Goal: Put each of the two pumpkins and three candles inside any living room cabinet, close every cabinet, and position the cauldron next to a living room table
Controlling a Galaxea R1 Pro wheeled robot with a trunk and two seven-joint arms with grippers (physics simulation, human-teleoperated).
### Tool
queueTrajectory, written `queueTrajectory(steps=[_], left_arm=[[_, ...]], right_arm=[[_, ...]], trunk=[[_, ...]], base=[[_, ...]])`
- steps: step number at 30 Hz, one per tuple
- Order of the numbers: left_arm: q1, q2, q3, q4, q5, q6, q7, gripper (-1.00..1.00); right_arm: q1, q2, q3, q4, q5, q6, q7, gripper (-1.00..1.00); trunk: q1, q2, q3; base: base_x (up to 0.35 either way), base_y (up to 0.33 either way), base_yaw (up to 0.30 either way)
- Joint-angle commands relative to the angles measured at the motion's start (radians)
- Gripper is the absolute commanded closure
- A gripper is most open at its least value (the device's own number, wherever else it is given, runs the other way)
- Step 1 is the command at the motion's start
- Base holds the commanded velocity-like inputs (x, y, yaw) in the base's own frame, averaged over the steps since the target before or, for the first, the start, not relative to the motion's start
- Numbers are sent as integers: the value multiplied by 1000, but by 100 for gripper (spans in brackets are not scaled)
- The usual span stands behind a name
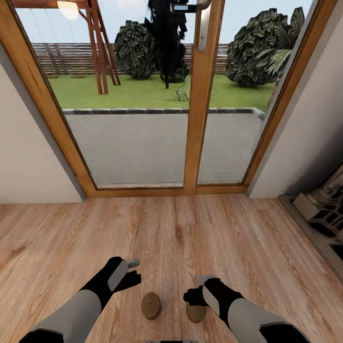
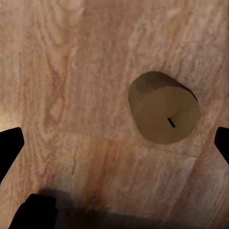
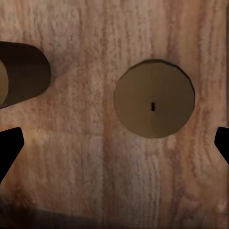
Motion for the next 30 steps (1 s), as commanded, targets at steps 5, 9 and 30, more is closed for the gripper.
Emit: queueTrajectory(steps=[5,9,30], left_arm=[[0,2,-1,-3,-1,-3,0,-100],[0,2,-1,-3,-2,-5,0,-100],[-2,9,1,-23,1,-5,-12,-100]], right_arm=[[0,0,0,-7,1,-1,-3,-100],[0,0,0,-8,11,-2,-3,-100],[1,0,0,-7,25,-34,-3,-100]], trunk=[[0,0,0],[0,0,0],[0,0,0]], base=[[0,0,0],[0,0,0],[64,0,0]])
